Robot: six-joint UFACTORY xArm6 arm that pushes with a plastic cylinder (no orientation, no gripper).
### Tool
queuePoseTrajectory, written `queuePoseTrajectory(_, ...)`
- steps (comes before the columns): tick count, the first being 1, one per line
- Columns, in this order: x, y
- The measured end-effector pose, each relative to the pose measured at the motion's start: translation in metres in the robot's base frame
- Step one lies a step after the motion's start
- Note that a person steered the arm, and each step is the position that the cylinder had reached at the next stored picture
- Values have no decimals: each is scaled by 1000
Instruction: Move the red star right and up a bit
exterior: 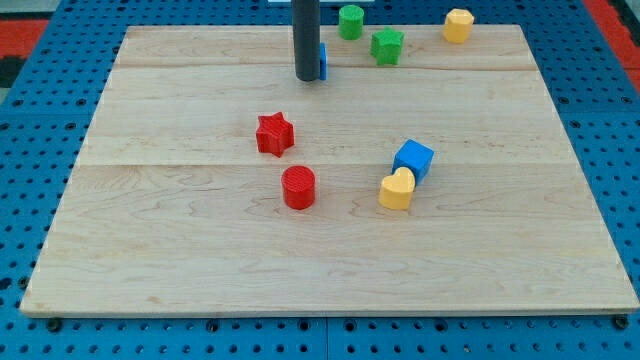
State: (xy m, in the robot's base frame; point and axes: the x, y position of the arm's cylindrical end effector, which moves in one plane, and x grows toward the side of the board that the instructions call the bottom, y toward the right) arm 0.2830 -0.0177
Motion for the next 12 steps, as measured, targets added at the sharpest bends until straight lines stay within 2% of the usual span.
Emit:
queuePoseTrajectory(1, 23, -1)
queuePoseTrajectory(3, 169, -6)
queuePoseTrajectory(4, 188, -67)
queuePoseTrajectory(5, 165, -111)
queuePoseTrajectory(7, 131, -16)
queuePoseTrajectory(9, 118, -86)
queuePoseTrajectory(10, 116, -50)
queuePoseTrajectory(11, 115, 27)
queuePoseTrajectory(12, 111, 65)
